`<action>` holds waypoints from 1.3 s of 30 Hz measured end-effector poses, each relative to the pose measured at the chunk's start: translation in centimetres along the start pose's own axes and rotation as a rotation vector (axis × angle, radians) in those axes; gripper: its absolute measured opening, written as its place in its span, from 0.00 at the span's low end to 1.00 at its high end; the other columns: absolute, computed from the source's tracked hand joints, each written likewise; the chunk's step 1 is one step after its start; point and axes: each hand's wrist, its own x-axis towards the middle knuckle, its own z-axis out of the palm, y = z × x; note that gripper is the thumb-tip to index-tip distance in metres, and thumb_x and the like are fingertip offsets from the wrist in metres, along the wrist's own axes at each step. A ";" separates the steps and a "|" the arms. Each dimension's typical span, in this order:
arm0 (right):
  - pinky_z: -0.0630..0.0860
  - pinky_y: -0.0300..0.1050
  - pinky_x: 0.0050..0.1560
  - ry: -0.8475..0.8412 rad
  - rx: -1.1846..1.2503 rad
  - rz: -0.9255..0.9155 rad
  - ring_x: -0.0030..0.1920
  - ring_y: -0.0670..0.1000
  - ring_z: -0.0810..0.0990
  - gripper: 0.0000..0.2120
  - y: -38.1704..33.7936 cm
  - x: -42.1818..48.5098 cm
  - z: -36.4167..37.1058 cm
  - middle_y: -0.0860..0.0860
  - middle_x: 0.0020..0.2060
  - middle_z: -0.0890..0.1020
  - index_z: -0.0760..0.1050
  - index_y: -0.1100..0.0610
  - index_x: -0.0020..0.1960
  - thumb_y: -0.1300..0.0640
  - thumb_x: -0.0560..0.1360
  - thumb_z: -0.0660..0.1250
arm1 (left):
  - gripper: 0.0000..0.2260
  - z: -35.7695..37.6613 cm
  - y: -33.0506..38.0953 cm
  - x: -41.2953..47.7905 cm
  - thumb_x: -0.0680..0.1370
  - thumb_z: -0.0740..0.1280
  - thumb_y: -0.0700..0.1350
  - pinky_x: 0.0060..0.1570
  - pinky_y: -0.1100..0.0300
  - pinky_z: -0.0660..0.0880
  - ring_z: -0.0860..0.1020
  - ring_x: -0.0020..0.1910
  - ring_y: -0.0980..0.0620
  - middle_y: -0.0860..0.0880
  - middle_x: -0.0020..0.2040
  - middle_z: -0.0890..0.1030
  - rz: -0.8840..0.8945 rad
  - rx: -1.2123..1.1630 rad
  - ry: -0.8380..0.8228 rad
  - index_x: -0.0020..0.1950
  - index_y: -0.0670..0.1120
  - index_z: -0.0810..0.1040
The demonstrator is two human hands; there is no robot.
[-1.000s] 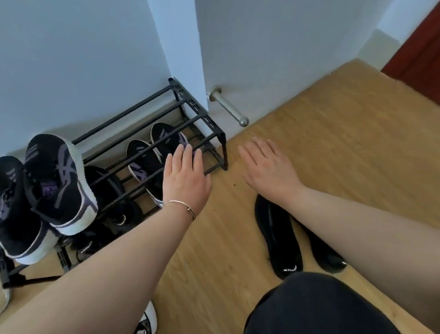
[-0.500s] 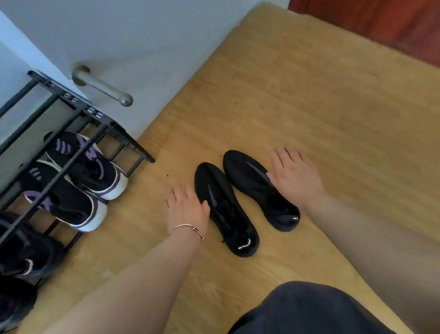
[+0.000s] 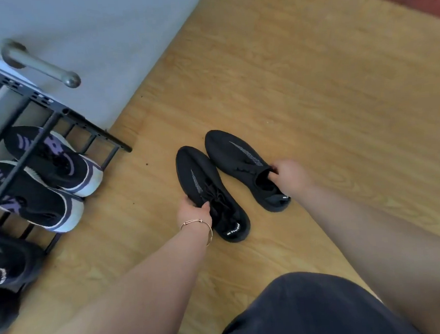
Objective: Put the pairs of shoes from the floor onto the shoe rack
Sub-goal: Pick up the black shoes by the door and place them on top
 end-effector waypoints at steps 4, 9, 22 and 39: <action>0.67 0.43 0.30 0.018 0.076 0.026 0.39 0.56 0.79 0.10 0.1 -0.1 0.9 0.52 0.40 0.82 0.81 0.56 0.54 0.53 0.79 0.63 | 0.22 0.4 -0.4 -0.6 0.75 0.72 0.44 0.52 0.56 0.73 0.80 0.56 0.43 0.47 0.58 0.83 -0.048 -0.044 0.001 0.68 0.46 0.73; 0.63 0.41 0.29 0.000 0.220 0.082 0.36 0.54 0.74 0.09 -0.7 -0.8 2.1 0.47 0.33 0.78 0.73 0.49 0.37 0.55 0.75 0.64 | 0.22 0.7 -0.9 -0.5 0.73 0.72 0.37 0.58 0.45 0.78 0.82 0.54 0.41 0.44 0.57 0.84 -0.106 -0.217 -0.032 0.67 0.45 0.75; 0.70 0.42 0.37 0.076 0.348 0.084 0.43 0.55 0.79 0.09 -2.4 -2.7 -0.4 0.48 0.41 0.82 0.82 0.54 0.53 0.53 0.76 0.66 | 0.24 -2.6 1.4 -0.2 0.71 0.70 0.40 0.50 0.45 0.82 0.84 0.44 0.42 0.54 0.37 0.84 0.075 -0.268 -0.057 0.37 0.74 0.78; 0.84 0.57 0.51 -0.044 0.473 -0.011 0.47 0.56 0.85 0.11 -10.2 -7.2 -14.6 0.56 0.47 0.85 0.80 0.60 0.48 0.52 0.73 0.73 | 0.18 -12.3 10.2 -5.7 0.73 0.71 0.40 0.47 0.46 0.82 0.83 0.40 0.44 0.54 0.37 0.82 0.226 -0.294 -0.005 0.59 0.59 0.81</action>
